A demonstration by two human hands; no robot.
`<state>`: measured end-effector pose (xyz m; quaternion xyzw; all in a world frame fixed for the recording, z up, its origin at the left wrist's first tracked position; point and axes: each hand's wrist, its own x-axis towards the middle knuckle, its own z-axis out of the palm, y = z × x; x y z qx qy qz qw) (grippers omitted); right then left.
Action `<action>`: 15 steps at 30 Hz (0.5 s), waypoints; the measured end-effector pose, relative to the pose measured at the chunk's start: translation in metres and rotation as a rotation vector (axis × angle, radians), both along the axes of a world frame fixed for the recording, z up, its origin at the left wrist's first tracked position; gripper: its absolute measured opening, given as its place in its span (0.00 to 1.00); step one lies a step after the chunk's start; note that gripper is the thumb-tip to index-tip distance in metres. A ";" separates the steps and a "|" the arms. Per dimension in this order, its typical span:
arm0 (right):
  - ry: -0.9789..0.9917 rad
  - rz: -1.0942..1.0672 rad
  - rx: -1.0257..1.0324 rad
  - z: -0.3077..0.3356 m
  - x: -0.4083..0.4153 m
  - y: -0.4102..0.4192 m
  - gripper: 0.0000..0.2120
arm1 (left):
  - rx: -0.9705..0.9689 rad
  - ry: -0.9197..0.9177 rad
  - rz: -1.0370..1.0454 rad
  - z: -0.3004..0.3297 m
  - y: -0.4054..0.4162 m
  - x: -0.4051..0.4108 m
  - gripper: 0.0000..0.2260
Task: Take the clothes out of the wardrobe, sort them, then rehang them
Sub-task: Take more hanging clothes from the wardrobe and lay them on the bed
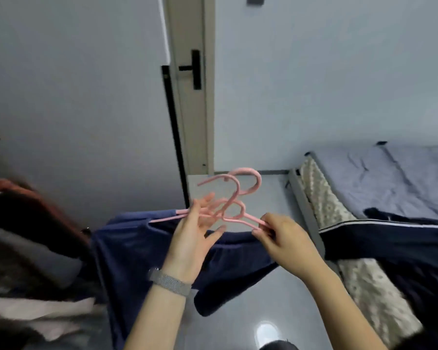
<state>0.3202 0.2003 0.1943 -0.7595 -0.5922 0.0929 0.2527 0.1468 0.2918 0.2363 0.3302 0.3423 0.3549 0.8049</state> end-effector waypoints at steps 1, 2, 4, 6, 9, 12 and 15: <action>0.001 -0.068 0.003 0.002 0.019 -0.017 0.17 | 0.074 0.080 -0.082 0.001 -0.007 0.023 0.15; -0.003 -0.129 0.009 0.003 0.038 -0.035 0.16 | 0.136 0.143 -0.154 0.001 -0.014 0.045 0.15; 0.000 -0.248 0.031 0.002 0.075 -0.074 0.13 | 0.189 0.215 -0.279 0.000 -0.031 0.093 0.15; 0.028 -0.363 0.069 -0.002 0.106 -0.115 0.11 | 0.193 0.238 -0.381 -0.002 -0.051 0.142 0.15; 0.055 -0.505 0.094 -0.007 0.150 -0.170 0.09 | 0.152 0.225 -0.465 -0.006 -0.091 0.218 0.15; 0.043 -0.668 0.119 -0.010 0.198 -0.213 0.07 | 0.084 0.210 -0.538 -0.013 -0.130 0.287 0.14; 0.039 -0.782 0.123 -0.009 0.242 -0.243 0.07 | 0.066 0.242 -0.644 -0.019 -0.153 0.342 0.13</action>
